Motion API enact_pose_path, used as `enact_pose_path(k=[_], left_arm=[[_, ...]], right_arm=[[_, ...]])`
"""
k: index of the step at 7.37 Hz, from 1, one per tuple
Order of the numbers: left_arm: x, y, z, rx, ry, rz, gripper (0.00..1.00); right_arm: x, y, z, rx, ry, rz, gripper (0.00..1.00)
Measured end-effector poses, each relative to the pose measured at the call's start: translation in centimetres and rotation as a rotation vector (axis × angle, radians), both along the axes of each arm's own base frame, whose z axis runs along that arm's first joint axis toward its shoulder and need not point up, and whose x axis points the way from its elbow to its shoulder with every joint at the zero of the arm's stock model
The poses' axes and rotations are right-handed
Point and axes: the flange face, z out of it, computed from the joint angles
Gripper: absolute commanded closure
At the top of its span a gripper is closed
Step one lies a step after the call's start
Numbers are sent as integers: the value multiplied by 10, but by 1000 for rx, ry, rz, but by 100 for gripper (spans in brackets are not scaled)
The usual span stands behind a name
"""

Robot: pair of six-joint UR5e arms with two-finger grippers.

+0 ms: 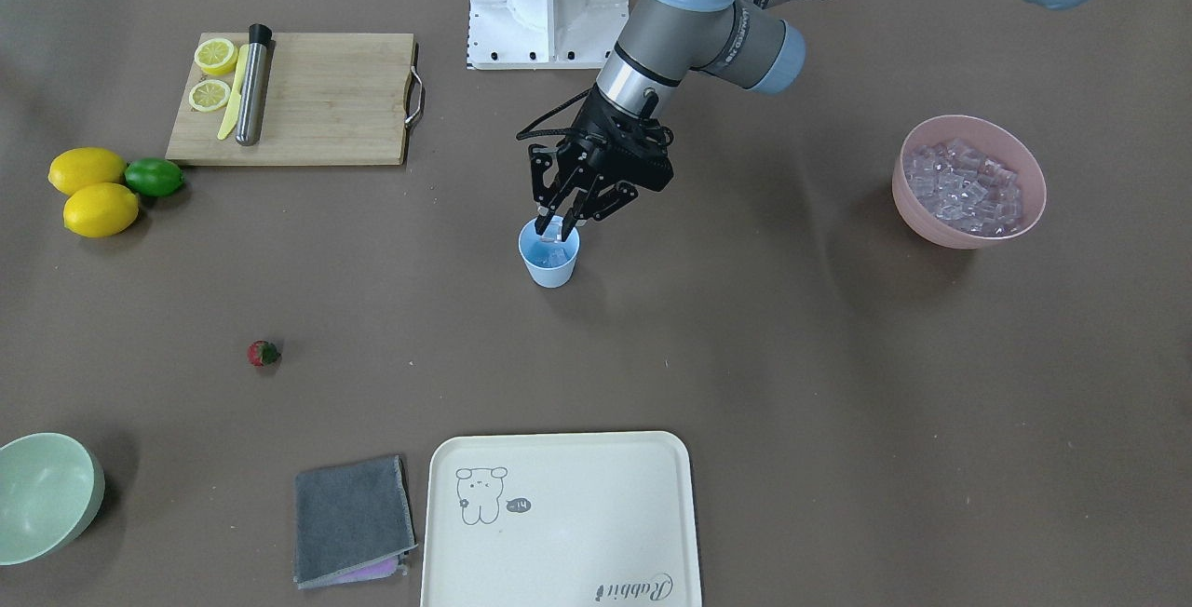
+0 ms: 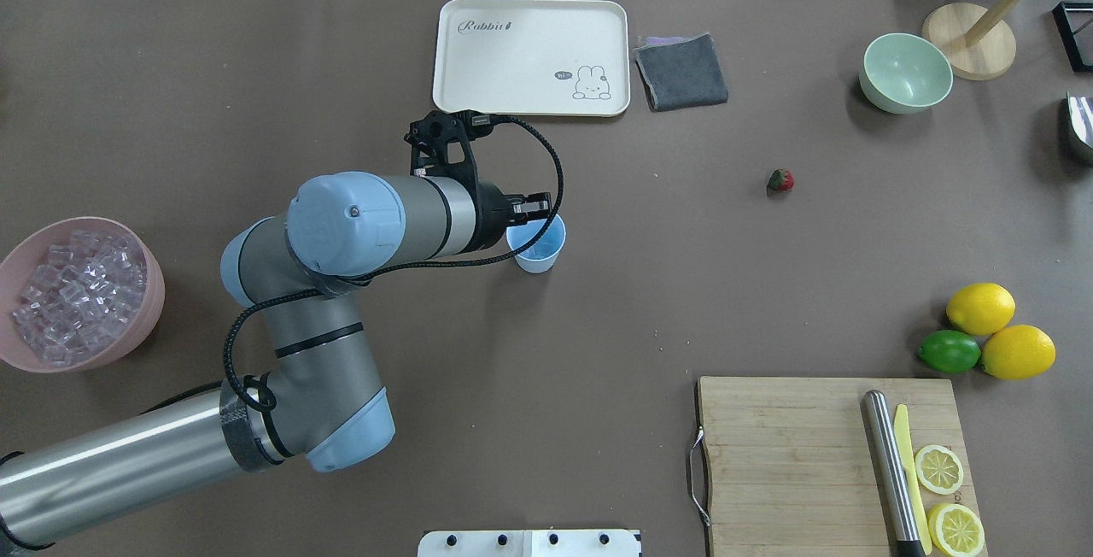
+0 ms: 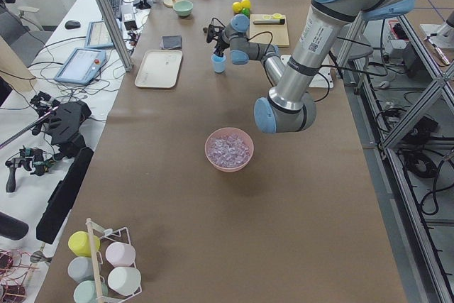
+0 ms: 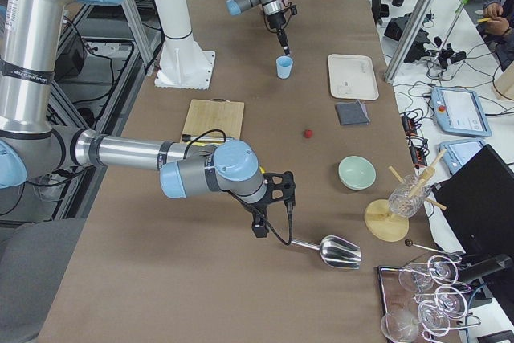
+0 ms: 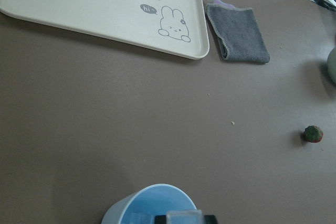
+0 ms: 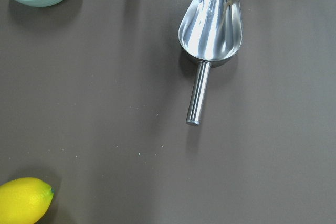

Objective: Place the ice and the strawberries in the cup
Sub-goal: 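Open the left gripper to drop the ice cube into the cup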

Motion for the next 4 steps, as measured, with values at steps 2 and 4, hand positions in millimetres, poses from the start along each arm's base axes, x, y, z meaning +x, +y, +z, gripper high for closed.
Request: enact_pose_path(k=[2, 4], left_arm=[[4, 5, 0, 10, -6, 10, 3], [5, 7, 6, 56, -35, 26, 2]], right_arm=[[-2, 0, 2, -5, 0, -4, 0], [-2, 0, 3, -6, 1, -6, 0]])
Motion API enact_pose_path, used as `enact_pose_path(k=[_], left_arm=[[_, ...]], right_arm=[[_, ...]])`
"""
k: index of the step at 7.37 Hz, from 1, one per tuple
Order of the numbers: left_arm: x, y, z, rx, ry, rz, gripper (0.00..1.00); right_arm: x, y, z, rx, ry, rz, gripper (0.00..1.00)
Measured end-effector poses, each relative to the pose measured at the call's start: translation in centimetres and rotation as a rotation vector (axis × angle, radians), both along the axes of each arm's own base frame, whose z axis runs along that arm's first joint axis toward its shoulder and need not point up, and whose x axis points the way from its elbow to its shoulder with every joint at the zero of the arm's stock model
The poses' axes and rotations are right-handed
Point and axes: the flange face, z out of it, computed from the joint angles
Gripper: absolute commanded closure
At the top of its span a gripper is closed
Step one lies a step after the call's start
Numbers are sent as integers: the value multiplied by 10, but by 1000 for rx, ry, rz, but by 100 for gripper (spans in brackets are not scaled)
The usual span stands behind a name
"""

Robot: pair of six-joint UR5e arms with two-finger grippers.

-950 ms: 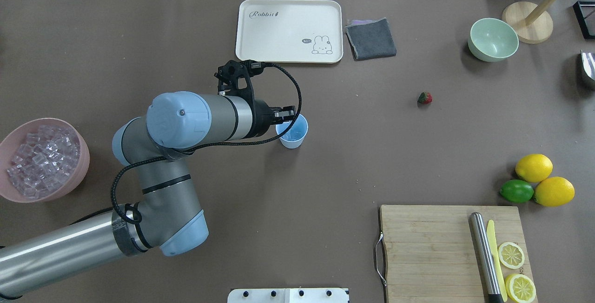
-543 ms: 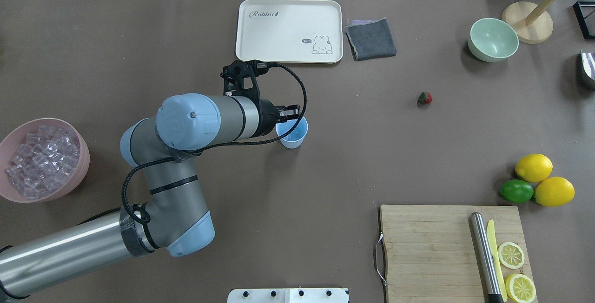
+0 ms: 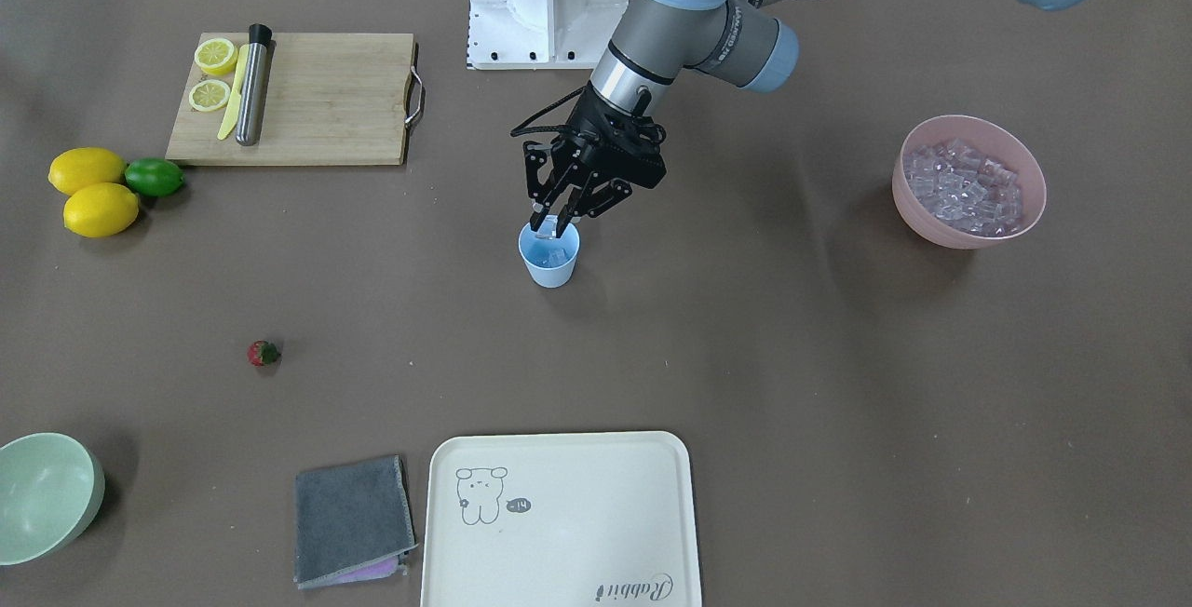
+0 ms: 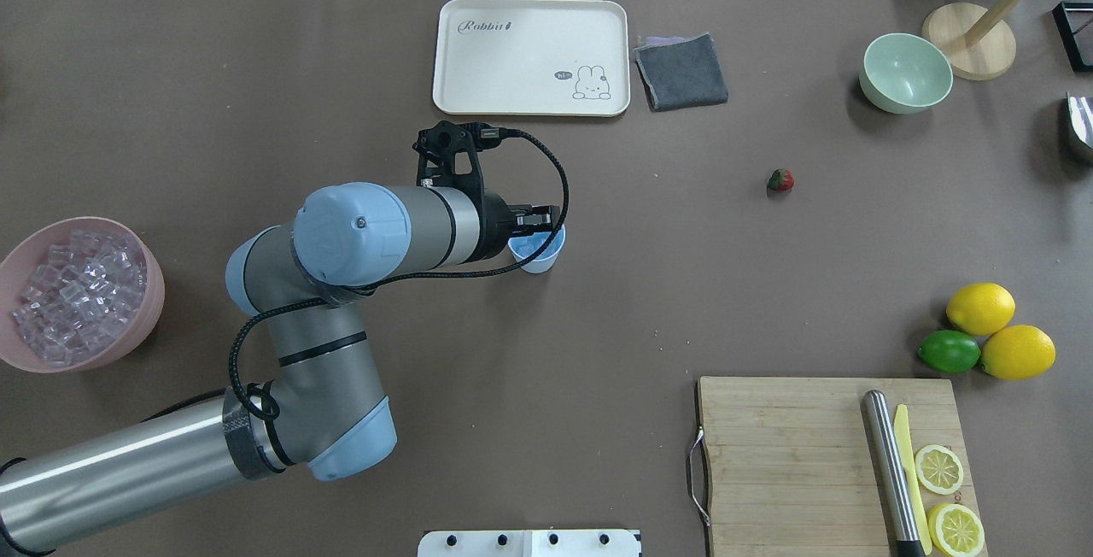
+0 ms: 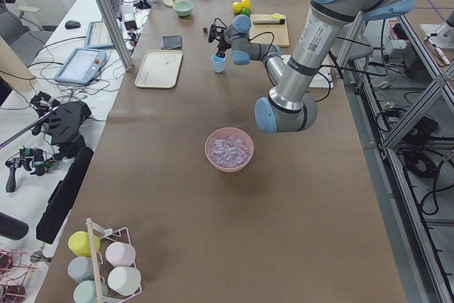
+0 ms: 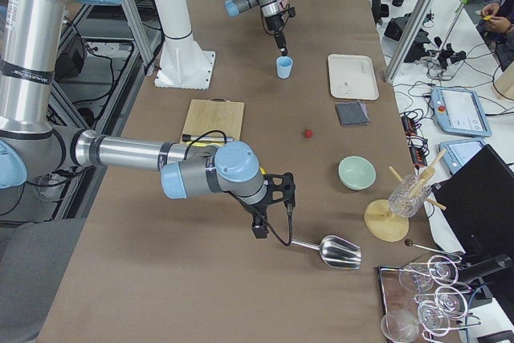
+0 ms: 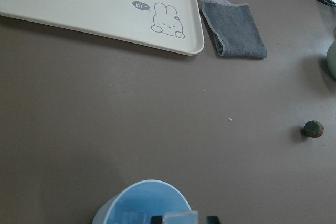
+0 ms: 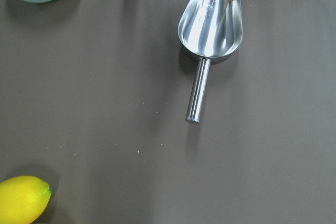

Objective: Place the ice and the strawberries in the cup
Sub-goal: 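Open the left gripper to drop the ice cube into the cup, then withdraw the left arm to rest while the right arm reaches out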

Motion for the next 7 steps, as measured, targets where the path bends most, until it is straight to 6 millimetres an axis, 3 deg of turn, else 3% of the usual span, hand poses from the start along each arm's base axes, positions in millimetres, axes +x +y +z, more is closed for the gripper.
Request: enact_pose_path(k=[2, 4, 6, 7], left_arm=[[-8, 3, 5, 20, -8, 6, 2], [-42, 0, 23, 21, -24, 21, 2], [-119, -23, 53, 46, -141, 89, 1], [-170, -28, 82, 85, -231, 134, 1]], right_arm=[[0, 0, -1, 6, -2, -3, 0], [-1, -1, -4, 41, -6, -7, 0], [-2, -3, -9, 66, -5, -6, 0], [-2, -4, -12, 74, -6, -5, 0]])
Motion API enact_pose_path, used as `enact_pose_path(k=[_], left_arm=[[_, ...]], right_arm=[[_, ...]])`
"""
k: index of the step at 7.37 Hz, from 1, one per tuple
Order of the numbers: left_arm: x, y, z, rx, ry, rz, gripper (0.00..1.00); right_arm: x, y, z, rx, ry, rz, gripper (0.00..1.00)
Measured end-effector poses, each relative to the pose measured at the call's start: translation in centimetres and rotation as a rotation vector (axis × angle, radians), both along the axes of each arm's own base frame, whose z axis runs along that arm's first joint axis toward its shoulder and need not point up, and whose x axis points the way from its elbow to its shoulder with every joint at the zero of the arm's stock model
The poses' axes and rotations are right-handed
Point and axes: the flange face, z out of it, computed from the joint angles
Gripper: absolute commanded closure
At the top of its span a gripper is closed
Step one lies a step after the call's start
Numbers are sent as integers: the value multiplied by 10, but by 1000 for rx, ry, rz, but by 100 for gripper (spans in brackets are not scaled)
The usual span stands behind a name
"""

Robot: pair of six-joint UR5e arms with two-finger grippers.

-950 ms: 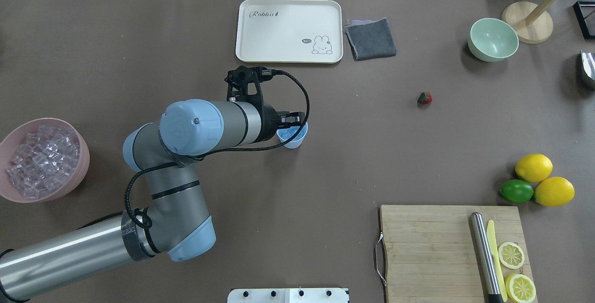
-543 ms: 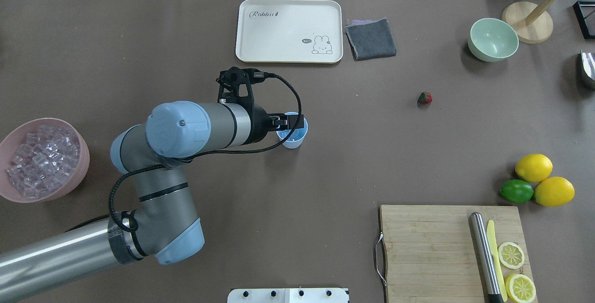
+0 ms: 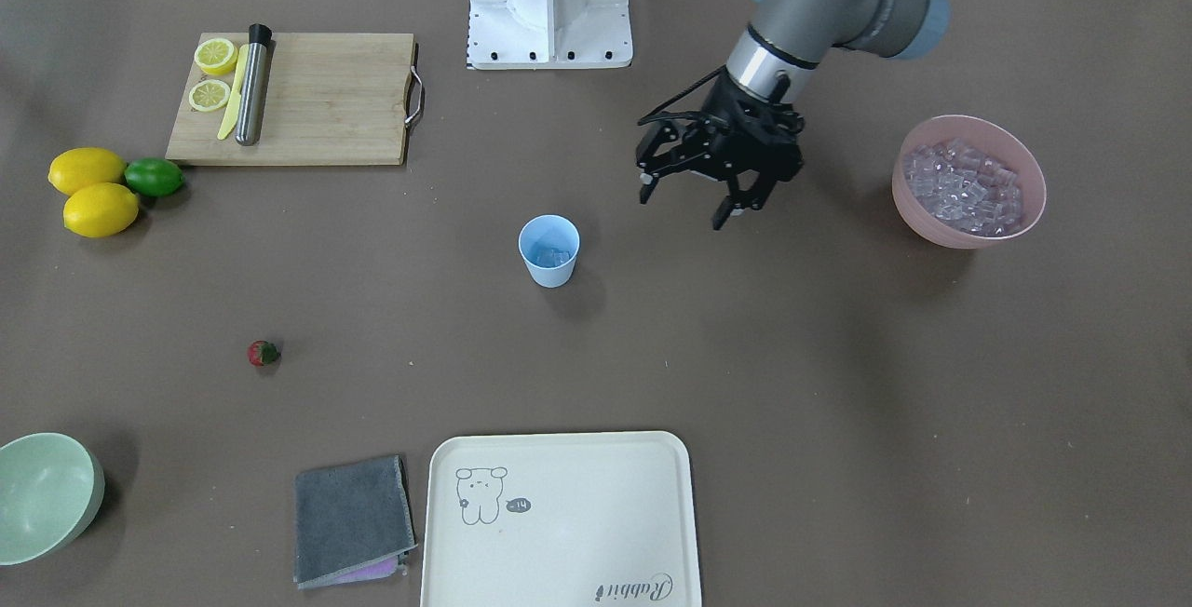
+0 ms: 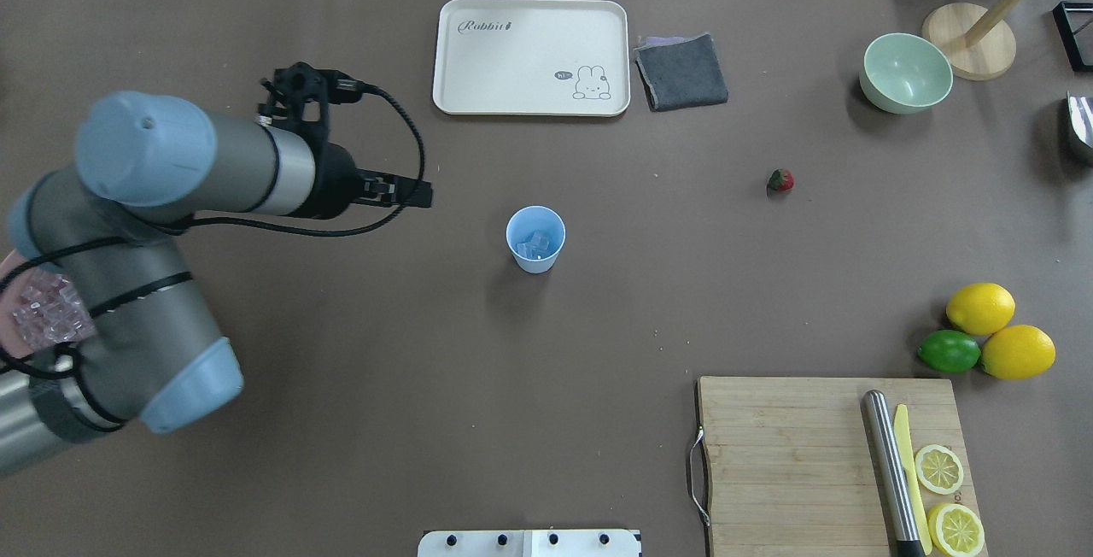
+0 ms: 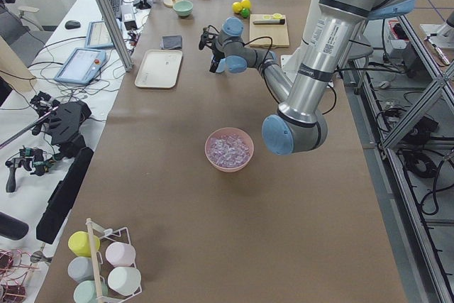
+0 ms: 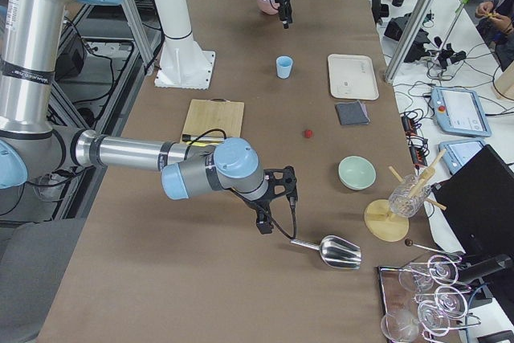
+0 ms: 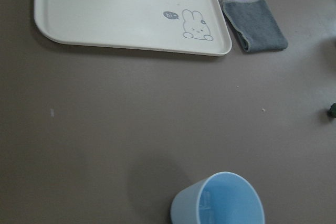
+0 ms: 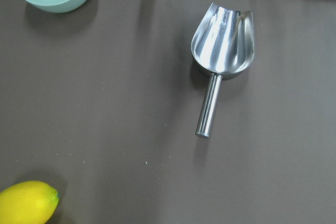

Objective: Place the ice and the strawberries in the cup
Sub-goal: 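Withdraw the left arm to rest while the right arm reaches out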

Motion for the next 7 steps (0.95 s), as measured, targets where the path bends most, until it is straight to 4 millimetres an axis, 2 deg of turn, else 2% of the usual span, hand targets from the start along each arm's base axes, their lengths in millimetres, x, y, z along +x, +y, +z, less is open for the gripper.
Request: enact_pose_path(k=[2, 3, 4, 5, 6, 7], left_arm=[[-121, -18, 80, 94, -139, 121, 0], [-187, -30, 128, 150, -197, 182, 0], [-245, -38, 176, 197, -237, 229, 1], [-294, -41, 221, 221, -252, 261, 1], [-329, -34, 260, 219, -254, 277, 1], [-353, -17, 293, 200, -259, 280, 1]], right_arm=[[-1, -9, -11, 22, -11, -5, 0], [-6, -22, -23, 40, -17, -13, 0], [-19, -32, -34, 36, -28, -20, 0], [-40, -47, -51, 15, -49, -16, 0], [-67, -66, -76, -5, -71, -7, 0], [-100, -85, -102, -26, -82, 1, 0]])
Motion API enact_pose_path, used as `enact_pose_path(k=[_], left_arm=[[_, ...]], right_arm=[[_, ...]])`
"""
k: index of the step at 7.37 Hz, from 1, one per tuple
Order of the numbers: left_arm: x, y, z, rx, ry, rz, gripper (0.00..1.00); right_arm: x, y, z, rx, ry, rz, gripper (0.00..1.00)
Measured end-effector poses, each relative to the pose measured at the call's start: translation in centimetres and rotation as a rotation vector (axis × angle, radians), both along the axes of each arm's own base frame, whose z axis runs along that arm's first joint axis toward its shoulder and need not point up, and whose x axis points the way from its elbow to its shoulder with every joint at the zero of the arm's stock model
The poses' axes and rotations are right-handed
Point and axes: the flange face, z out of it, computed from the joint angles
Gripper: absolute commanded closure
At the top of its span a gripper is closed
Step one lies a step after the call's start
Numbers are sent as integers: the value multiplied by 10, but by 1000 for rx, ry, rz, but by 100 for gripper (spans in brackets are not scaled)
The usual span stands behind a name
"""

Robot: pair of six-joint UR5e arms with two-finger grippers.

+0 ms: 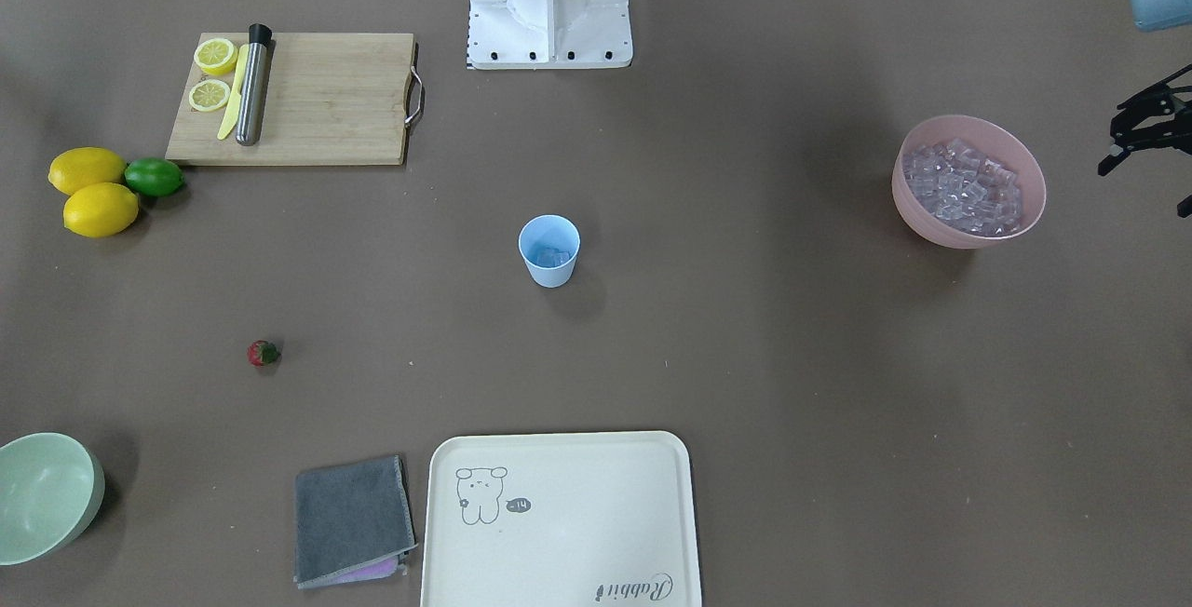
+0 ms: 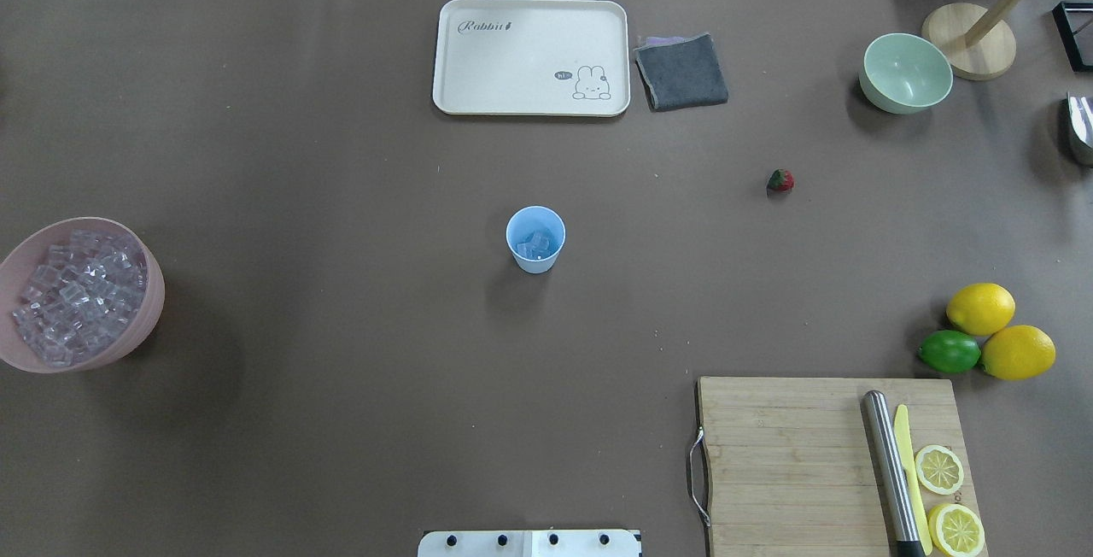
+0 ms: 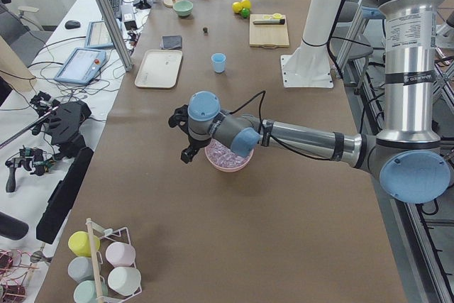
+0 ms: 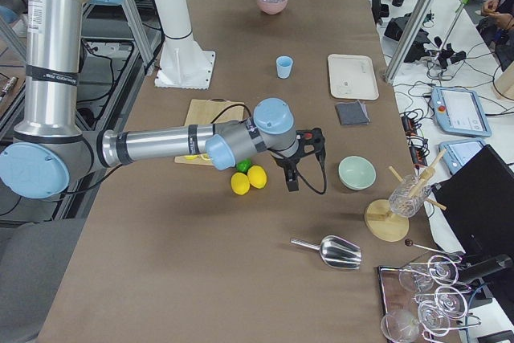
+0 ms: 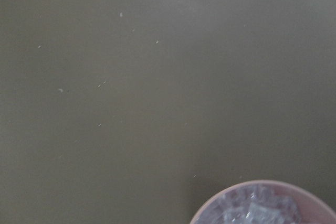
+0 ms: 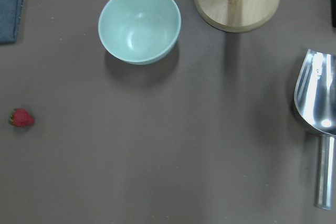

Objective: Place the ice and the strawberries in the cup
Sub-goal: 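Withdraw the left arm to rest while the right arm reaches out, then lower the right gripper onto the red strawberry and grasp it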

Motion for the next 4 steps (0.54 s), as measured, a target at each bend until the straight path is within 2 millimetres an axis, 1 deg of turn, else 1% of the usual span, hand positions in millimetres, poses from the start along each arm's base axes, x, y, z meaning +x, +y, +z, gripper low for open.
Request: enact_pose_path(k=[1, 2, 3, 4], left_arm=[[-20, 18, 26, -22, -10, -10, 1], [-34, 32, 44, -41, -14, -23, 1], [-41, 45, 58, -47, -14, -27, 1], [-44, 55, 68, -51, -11, -26, 1]], right_arm=[[-41, -19, -26, -19, 3, 13, 0], [-88, -34, -50, -35, 13, 26, 0], [-142, -46, -70, -50, 23, 33, 0], [-190, -51, -82, -53, 35, 26, 0]])
